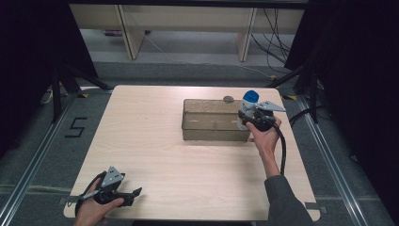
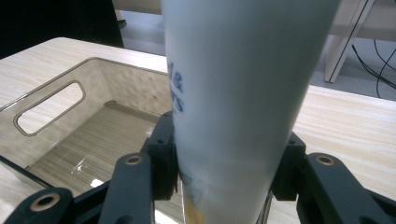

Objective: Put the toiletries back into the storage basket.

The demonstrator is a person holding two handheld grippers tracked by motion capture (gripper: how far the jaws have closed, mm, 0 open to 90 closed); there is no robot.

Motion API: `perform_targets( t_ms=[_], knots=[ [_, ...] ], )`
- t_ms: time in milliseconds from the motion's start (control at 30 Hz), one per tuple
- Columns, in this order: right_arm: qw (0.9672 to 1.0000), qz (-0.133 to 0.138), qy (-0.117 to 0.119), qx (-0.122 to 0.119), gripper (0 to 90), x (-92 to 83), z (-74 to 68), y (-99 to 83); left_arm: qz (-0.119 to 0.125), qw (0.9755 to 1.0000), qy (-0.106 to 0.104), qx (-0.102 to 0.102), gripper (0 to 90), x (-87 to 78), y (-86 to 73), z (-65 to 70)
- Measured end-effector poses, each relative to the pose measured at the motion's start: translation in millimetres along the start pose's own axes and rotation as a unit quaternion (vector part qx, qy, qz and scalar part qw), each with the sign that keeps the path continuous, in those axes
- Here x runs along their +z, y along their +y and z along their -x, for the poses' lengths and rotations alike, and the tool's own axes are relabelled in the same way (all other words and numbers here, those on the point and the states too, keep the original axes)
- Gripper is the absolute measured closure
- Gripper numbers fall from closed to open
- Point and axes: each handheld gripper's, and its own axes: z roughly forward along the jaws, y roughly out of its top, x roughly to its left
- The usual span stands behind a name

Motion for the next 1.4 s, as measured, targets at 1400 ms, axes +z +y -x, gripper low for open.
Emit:
perform_targets(
  t_ms=[1400],
  knots=[
    [0.9998,-0.019,-0.001,-0.010,54.3,7.8,-9.3,-23.9,-0.007,0.9999,-0.004,0.006,14.8,1.2,-0.1,0.7]
  ],
)
